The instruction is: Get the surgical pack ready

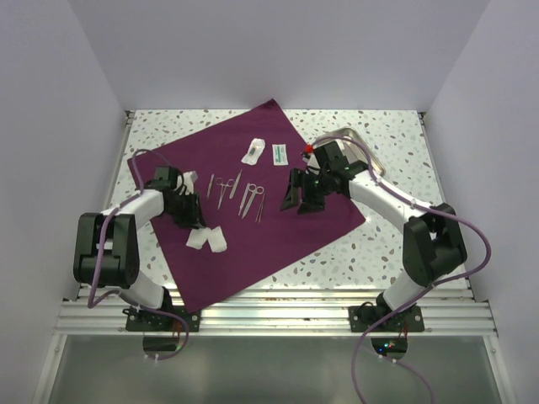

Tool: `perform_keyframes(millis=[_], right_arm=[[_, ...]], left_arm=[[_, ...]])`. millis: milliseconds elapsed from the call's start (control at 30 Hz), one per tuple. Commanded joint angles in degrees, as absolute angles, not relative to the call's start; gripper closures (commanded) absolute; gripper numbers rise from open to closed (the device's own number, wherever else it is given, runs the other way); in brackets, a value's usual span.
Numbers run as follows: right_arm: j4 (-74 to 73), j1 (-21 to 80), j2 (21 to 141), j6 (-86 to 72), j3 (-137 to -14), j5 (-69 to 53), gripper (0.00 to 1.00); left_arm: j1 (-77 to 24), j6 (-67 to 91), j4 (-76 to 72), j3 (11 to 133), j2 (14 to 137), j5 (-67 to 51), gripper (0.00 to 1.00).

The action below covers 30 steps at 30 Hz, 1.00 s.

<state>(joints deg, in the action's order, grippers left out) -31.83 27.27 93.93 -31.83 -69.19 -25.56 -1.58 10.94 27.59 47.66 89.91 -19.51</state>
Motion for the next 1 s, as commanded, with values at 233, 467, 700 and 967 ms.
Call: perform_keyframes(millis=[233, 467, 700, 967], right_arm=[[-31.55, 27.42, 95.01, -30.59, -70.22, -27.16, 0.32], [-31.73, 27.42, 95.19, -30.5, -70.31, -26.98, 0.32], [-31.29, 27.42, 95.62, -30.67, -69.96, -27.33, 0.31], [-31.2, 27.42, 95.98, -30.85, -69.79, -27.69, 0.32]], left_arm=[[-2.02, 12.3, 27.15, 47.99, 90.09, -14.51, 0.98], [-2.02, 17.22, 30.84, 46.93, 85.44, -11.52, 1.0], [-2.02, 19.77, 35.59, 48.25, 82.88, -8.62, 1.0], [-2.02, 19.34, 34.11, 47.73, 84.11, -9.14, 1.0]])
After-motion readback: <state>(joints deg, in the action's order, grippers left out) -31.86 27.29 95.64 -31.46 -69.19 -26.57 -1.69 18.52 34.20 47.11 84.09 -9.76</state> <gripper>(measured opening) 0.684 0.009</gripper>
